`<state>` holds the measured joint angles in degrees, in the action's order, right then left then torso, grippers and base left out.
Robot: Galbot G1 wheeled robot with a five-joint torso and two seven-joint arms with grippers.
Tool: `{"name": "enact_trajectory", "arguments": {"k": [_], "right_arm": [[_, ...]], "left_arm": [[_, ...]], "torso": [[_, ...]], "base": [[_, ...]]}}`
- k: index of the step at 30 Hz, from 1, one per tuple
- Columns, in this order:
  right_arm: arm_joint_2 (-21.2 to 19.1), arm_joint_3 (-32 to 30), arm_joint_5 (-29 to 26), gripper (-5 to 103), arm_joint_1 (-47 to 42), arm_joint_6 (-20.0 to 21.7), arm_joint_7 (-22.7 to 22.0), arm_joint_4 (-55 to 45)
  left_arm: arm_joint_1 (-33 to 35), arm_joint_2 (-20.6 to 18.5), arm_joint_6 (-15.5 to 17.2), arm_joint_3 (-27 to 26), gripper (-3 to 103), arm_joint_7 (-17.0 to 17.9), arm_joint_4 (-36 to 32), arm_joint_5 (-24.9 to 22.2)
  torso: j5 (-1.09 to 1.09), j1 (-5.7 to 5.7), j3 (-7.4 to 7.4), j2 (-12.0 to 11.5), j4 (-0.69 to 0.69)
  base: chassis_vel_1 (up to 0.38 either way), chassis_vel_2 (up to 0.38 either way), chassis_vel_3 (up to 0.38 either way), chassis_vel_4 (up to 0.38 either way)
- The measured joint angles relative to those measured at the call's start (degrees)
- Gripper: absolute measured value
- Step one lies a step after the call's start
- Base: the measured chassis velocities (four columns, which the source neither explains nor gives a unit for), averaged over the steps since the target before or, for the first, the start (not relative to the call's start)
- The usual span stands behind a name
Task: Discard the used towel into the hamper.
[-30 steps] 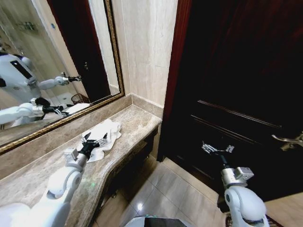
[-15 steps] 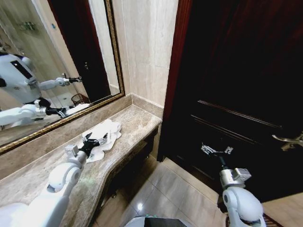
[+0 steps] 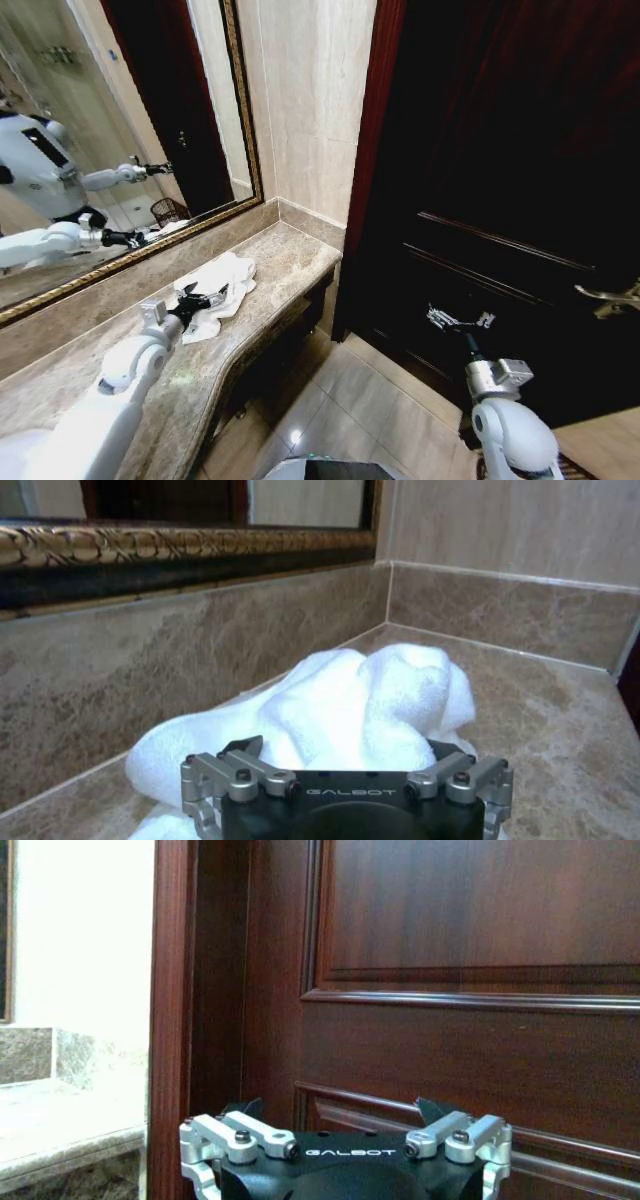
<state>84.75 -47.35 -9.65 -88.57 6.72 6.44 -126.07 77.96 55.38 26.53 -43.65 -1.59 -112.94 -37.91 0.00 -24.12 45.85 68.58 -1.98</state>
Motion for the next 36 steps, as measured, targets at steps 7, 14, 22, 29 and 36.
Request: {"name": "enact_trajectory", "arguments": {"k": [7, 14, 22, 29, 36], "right_arm": [[0.07, 0.27, 0.19, 100, 0.66, 0.33, -0.51, 0.32], [0.23, 0.3, 0.16, 100, 0.92, 0.47, -0.53, 0.58], [0.14, 0.32, 0.61, 100, 1.16, 0.36, -0.8, 0.79], [-0.12, 0.41, 0.63, 100, 1.63, 0.39, -1.43, 0.73], [-0.01, 0.4, 0.61, 100, 1.7, 0.37, -1.56, 0.95]], "left_arm": [[-1.07, -0.66, 2.46, 0.2, 100, -1.03, 1.23, 0.09], [-1.9, -0.82, 5.47, 0.62, 100, -1.09, 1.5, 0.47], [-2.25, -1.05, 6.06, 1.13, 100, -1.14, 2.58, 1.12], [-3.12, -1.25, 6.35, 2.15, 96, -1.2, 3.2, 1.51], [-3.45, -0.95, 6.07, 2.74, 81, -1.24, 3.36, 1.95]], "torso": [[0.01, 0.0, 0.0, 0.0, 0.0], [0.01, 0.0, 0.0, 0.0, 0.0], [0.01, 0.0, 0.0, 0.0, 0.0], [0.02, 0.0, 0.0, 0.01, -0.01], [0.01, 0.0, 0.0, 0.01, 0.0]], "base": [[0.0, 0.0, 0.0, 0.0], [0.0, 0.0, 0.0, 0.0], [0.0, 0.0, 0.0, 0.0], [0.0, 0.0, 0.0, 0.0], [0.0, 0.0, 0.0, 0.0]]}}
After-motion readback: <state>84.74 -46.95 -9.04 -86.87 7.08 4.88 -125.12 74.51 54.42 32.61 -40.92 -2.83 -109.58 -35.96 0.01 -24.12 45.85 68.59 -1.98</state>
